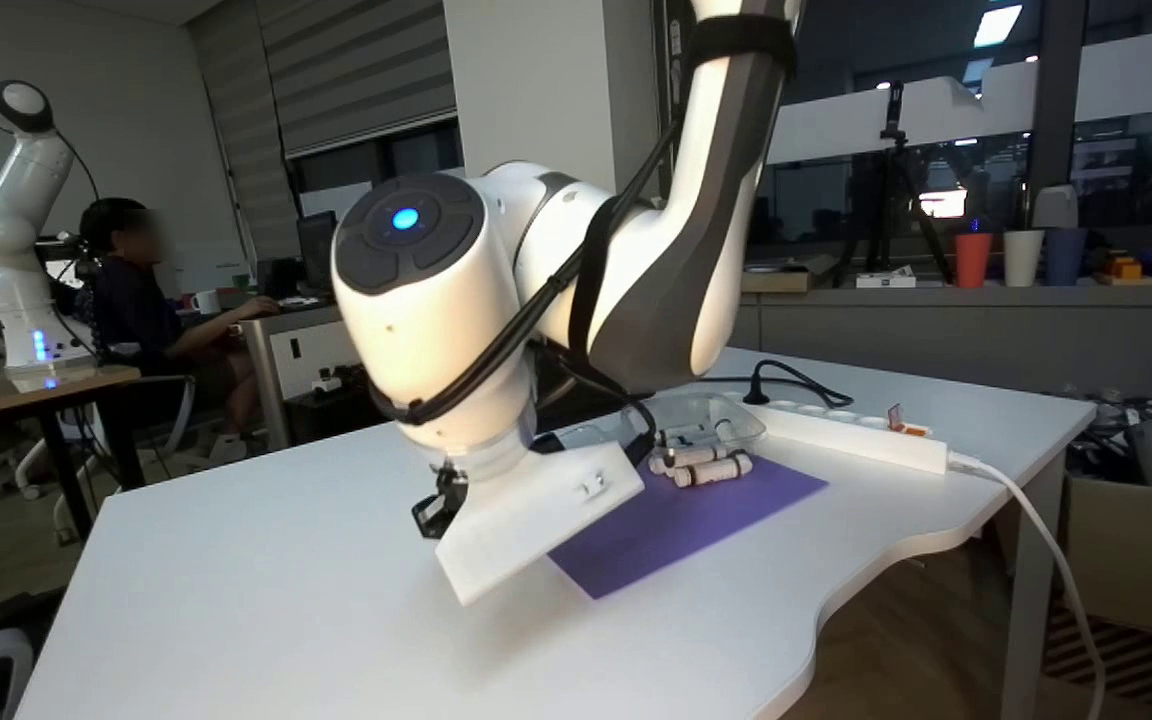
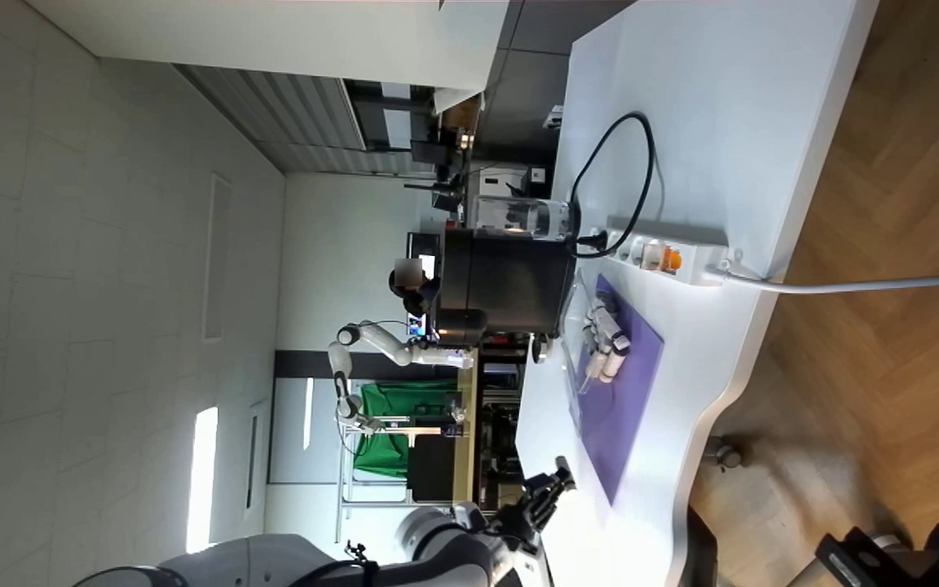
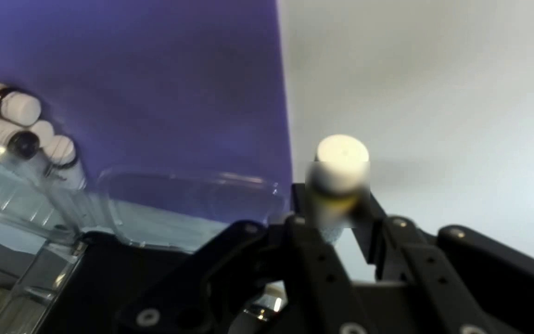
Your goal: Put the bottle on the table inside the clear container on the right
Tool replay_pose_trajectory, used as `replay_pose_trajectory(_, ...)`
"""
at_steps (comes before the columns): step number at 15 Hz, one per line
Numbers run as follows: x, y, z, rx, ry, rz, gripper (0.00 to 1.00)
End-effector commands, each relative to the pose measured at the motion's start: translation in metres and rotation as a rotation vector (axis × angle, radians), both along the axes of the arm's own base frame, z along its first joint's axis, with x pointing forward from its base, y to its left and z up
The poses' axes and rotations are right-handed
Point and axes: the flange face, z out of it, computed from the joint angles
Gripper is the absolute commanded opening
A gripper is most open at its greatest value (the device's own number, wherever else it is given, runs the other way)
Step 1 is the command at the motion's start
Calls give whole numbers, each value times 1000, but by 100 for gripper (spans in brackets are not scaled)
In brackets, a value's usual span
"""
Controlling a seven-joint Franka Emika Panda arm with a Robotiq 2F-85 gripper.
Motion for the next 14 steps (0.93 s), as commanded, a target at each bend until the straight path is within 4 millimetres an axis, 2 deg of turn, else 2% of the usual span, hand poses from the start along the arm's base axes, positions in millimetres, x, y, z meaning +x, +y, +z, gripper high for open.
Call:
replay_pose_trajectory(1, 7, -40, 57, 48, -102, -104, 7)
replay_pose_trajectory(4, 12, -86, 88, 56, -146, -175, 7)
replay_pose_trajectory(6, 16, -121, 98, 65, -146, -233, 7)
replay_pose_trajectory(9, 27, -178, 97, 59, -137, -328, 7)
replay_pose_trajectory(11, 33, -208, 92, 72, -103, -374, 7)
replay_pose_trajectory(12, 31, -191, 92, 38, -111, -332, 27)
replay_pose_trajectory(14, 30, -211, 88, 52, -96, -364, 27)
